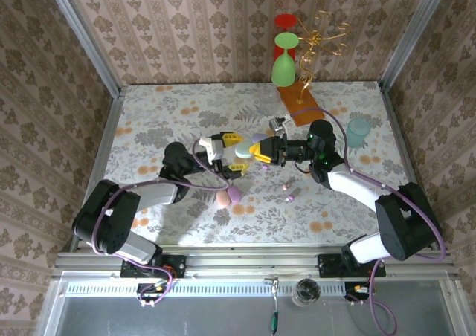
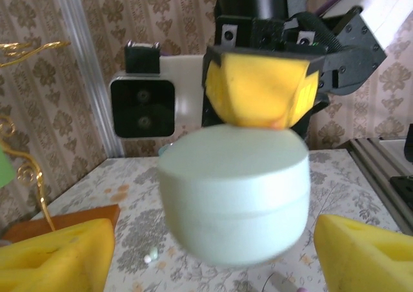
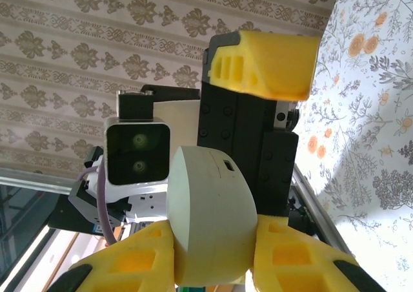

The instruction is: Insert the wireless bluetooth earbuds into the charging case

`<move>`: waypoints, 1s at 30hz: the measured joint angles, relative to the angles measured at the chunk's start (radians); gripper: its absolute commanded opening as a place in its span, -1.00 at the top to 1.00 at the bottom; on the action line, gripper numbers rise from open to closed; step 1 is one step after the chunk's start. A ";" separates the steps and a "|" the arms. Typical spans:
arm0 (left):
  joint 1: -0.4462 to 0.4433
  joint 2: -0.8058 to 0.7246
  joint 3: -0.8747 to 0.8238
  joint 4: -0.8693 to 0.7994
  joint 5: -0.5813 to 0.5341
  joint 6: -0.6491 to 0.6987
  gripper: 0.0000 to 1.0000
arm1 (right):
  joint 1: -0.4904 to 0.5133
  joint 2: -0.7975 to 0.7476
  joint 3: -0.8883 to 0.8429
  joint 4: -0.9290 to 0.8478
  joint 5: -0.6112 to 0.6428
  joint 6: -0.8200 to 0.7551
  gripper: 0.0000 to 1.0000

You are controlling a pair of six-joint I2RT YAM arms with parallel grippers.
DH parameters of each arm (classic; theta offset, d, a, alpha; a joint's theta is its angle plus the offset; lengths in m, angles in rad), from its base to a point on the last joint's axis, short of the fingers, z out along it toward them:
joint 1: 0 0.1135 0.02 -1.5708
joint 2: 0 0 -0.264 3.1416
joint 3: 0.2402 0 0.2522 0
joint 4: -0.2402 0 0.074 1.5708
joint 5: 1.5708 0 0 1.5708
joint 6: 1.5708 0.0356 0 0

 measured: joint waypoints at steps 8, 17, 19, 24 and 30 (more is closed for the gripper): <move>-0.012 0.006 0.021 0.021 0.007 -0.049 -0.27 | 0.000 0.010 0.000 0.019 0.000 0.011 0.75; -0.014 0.006 0.027 0.023 0.026 -0.076 -0.03 | 0.000 0.013 0.000 0.020 0.000 0.011 0.75; -0.016 0.006 0.031 0.025 0.029 -0.080 0.01 | 0.000 0.017 0.000 0.019 0.000 0.010 0.75; -0.018 0.007 0.032 0.025 0.032 -0.087 0.12 | 0.000 0.021 0.000 0.019 -0.004 0.007 0.75; -0.019 0.012 0.032 0.027 0.041 -0.092 -0.13 | 0.000 0.022 0.000 0.031 -0.006 0.011 0.75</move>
